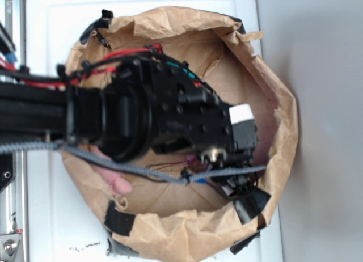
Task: Grab the wood chip.
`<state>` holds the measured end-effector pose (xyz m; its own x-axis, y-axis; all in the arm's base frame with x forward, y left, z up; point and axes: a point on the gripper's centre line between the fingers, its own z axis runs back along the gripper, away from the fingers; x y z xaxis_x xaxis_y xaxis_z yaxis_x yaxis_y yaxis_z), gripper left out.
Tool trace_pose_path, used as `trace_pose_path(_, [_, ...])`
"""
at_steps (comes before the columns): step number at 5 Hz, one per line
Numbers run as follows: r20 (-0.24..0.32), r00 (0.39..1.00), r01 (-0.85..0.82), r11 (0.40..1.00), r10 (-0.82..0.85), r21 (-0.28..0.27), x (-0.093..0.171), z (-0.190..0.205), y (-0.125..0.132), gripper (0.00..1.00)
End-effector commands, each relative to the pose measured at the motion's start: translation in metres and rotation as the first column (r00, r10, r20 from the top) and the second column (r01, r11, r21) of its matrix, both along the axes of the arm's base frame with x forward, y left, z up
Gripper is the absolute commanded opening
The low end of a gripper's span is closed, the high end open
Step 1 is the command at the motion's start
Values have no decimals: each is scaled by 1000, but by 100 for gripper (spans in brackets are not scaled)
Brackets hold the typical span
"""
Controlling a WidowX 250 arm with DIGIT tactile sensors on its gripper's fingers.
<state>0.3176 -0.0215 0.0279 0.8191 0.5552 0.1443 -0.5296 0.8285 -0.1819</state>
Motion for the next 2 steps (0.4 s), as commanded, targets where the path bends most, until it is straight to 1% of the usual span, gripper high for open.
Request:
trace_pose_path(1, [82,996,22,1000,-24,21,-10,16,-8,0])
trace_pose_path(2, [100,993,62,998,-62,7,-28,36,-1,0])
